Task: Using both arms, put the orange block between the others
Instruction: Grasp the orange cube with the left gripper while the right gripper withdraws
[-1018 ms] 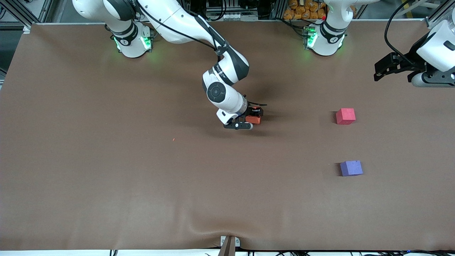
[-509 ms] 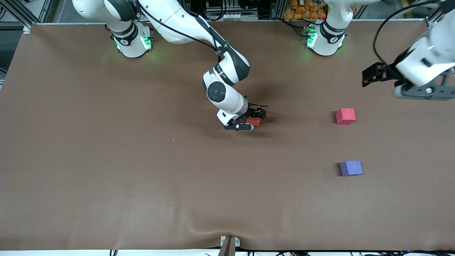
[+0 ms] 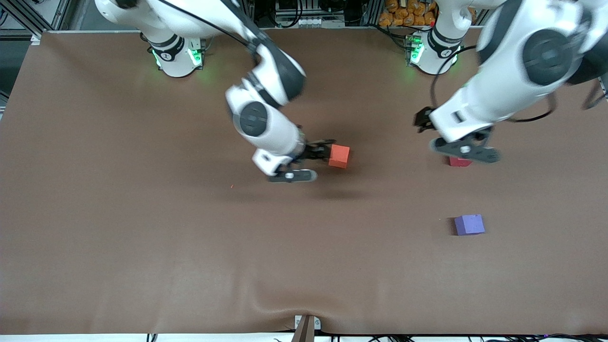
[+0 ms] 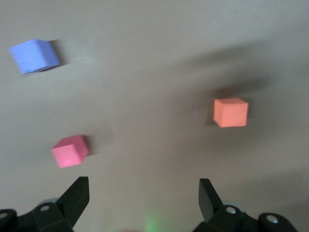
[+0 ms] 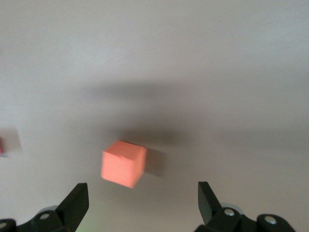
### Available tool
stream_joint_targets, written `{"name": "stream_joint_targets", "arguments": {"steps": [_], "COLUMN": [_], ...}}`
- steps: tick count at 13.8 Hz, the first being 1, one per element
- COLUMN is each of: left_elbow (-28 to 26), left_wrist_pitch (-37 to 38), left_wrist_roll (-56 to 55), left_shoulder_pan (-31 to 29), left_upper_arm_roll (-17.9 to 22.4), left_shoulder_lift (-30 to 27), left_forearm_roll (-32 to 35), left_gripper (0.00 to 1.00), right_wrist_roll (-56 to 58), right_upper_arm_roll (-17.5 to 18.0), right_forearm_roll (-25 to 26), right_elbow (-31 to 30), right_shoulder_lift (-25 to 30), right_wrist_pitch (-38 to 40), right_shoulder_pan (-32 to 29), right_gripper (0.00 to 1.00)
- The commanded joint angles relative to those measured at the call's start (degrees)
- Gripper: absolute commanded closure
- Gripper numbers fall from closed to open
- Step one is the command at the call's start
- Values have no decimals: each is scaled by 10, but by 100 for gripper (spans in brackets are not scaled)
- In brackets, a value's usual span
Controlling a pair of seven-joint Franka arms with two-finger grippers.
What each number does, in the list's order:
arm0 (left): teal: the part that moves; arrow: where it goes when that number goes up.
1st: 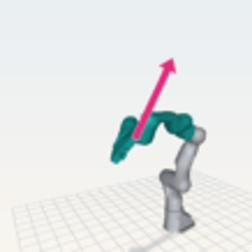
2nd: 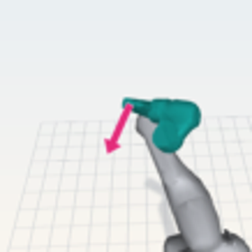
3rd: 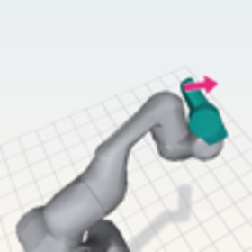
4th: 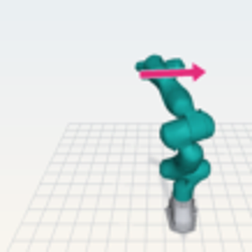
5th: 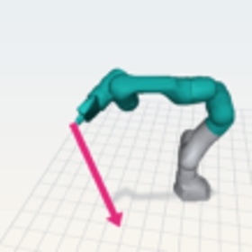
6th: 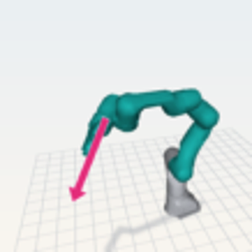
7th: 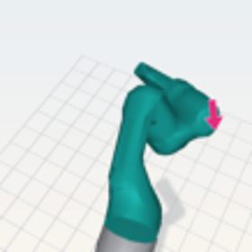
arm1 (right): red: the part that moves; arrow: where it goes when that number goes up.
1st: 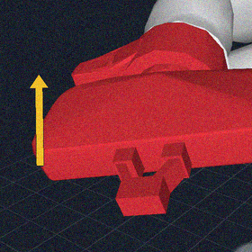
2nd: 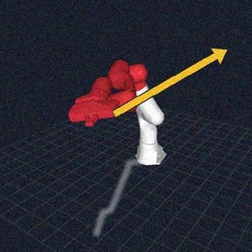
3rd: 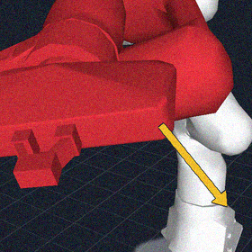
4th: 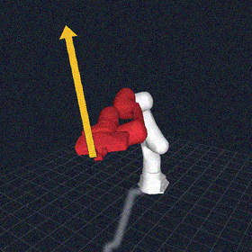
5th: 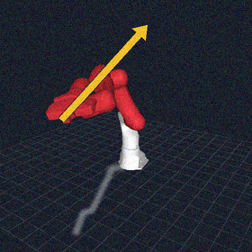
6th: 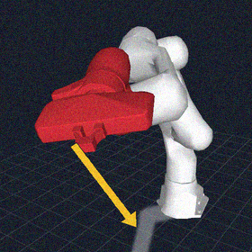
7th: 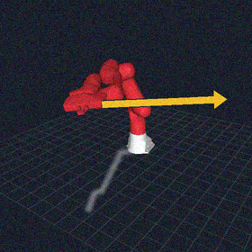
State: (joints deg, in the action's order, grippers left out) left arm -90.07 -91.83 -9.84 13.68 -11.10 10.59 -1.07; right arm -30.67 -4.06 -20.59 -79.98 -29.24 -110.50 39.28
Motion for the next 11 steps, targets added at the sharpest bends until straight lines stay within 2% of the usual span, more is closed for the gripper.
{"name": "stream_joint_targets", "arguments": {"steps": [1,3,5,7,9,11], "left_elbow": [-48,-88,-136,-162,-186,-187], "left_wrist_pitch": [-61,-114,-184,-232,-286,-315], "left_wrist_roll": [-54,-74,-98,-104,-121,-168], "left_shoulder_pan": [55,82,101,122,141,164], "left_upper_arm_roll": [5,5,4,5,5,6], "left_shoulder_lift": [5,13,13,27,49,82], "left_forearm_roll": [-4,-3,-3,-3,-3,1], "left_gripper": [0,0,0,0,0,0], "right_wrist_roll": [7,9,18,72,133,201], "right_upper_arm_roll": [15,25,70,119,115,114], "right_forearm_roll": [54,104,134,135,145,185], "right_elbow": [-25,-23,-23,-11,13,15], "right_shoulder_lift": [94,148,195,214,228,244], "right_wrist_pitch": [106,177,219,271,319,329], "right_shoulder_pan": [-66,-117,-207,-307,-343,-375], "right_gripper": [0,0,0,0,0,0]}}
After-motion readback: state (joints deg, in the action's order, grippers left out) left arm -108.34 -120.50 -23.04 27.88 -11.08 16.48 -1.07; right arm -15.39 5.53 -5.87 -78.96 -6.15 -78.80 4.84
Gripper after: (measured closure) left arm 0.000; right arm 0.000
